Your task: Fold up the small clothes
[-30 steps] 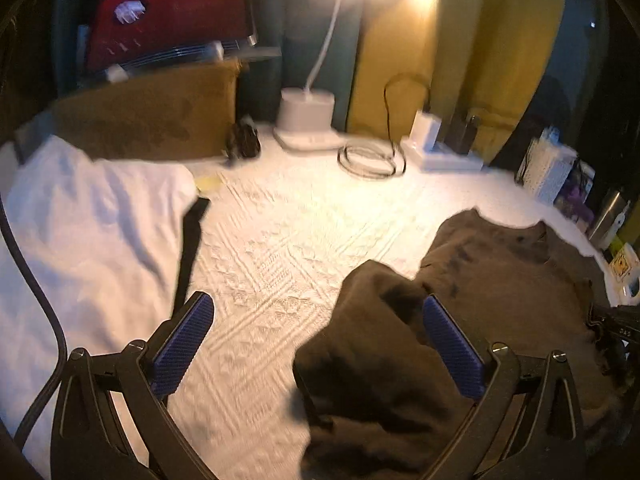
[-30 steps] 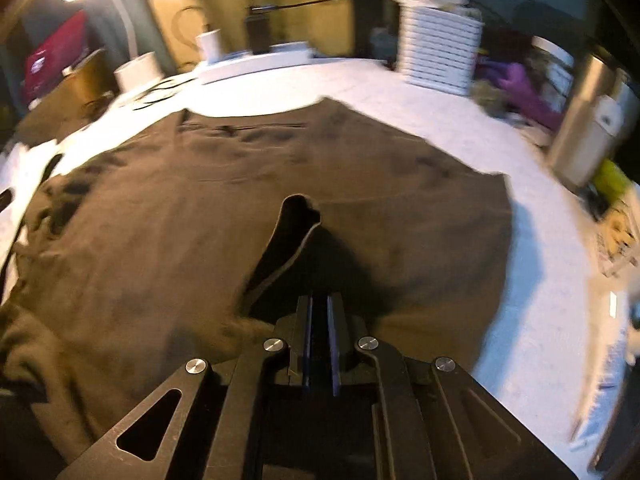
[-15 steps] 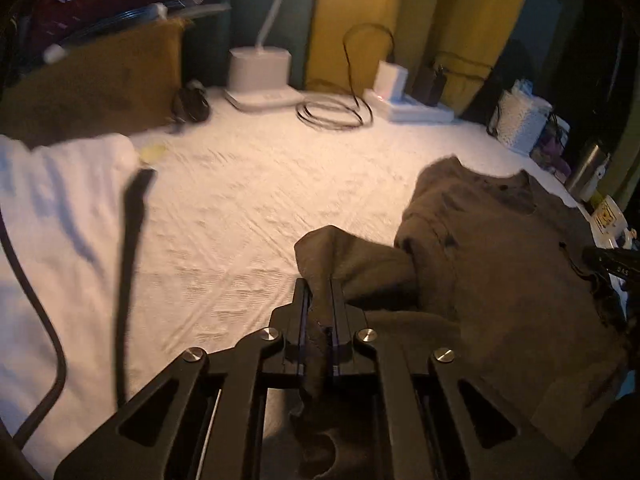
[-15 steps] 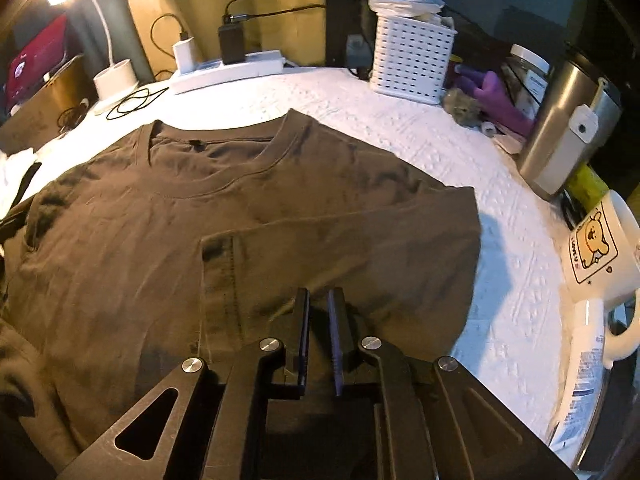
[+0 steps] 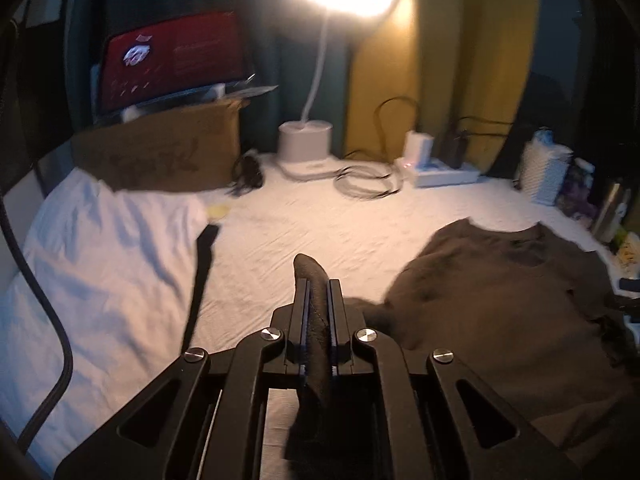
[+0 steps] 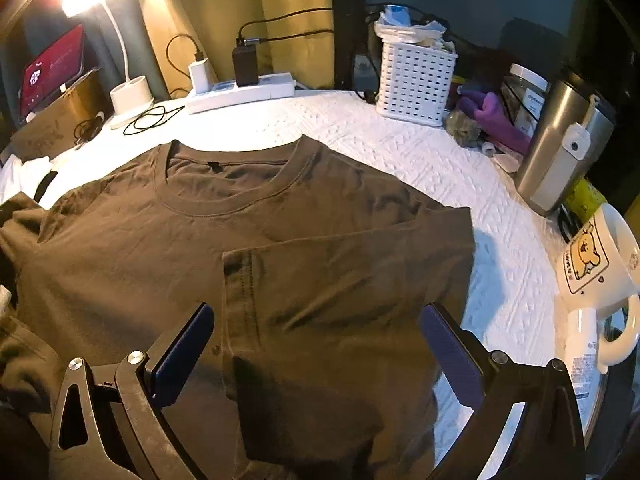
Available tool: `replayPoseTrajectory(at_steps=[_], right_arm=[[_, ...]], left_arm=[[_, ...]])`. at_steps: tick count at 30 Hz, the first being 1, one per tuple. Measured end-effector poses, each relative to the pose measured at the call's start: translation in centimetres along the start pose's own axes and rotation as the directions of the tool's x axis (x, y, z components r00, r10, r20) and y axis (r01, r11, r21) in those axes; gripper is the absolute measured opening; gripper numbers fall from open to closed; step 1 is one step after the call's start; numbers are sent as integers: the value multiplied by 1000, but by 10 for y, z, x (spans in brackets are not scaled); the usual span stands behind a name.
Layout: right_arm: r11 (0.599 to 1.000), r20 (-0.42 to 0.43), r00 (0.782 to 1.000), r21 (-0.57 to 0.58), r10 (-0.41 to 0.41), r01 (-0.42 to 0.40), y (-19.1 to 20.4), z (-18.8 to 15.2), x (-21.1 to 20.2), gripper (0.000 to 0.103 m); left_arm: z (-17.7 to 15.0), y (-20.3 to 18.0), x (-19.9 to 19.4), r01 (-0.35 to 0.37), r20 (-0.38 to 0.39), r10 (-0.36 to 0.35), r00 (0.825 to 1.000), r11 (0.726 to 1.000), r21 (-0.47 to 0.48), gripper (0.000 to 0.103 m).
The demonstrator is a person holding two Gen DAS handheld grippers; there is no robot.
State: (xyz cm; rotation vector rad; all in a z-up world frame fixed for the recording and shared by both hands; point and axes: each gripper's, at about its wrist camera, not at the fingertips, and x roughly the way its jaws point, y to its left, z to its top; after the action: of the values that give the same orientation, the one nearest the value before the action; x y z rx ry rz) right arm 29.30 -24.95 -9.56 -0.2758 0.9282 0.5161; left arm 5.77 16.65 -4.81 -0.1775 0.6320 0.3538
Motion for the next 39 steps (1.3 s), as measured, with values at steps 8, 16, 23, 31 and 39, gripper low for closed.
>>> replayPoseTrajectory(at_steps=[8,16,23,31,39], right_arm=[[998,31,999,53,33,-34,-19,-11,-5,103],[993,61,997,104,52,-58,-39,-21,-12,103],[989,75,996,133,48,-58,-49,-28,-19,103],[991,66,997,122,39,-46,-44,-28,-19,103],[995,59,997,82,43,-48,-28,-19,-17,103]], left_arm=[[18,-61,-5,137,-3,-137,991,987,80,6],[11,-133,29,294,-130,-275,953,943,156,6],[-11,-171,63,390,-333,-325,885,908,151,12],[7,-122,22,445,-267,-414,870,893,67,45],[7,-61,56,358,-288,-332,898,933,43,45]])
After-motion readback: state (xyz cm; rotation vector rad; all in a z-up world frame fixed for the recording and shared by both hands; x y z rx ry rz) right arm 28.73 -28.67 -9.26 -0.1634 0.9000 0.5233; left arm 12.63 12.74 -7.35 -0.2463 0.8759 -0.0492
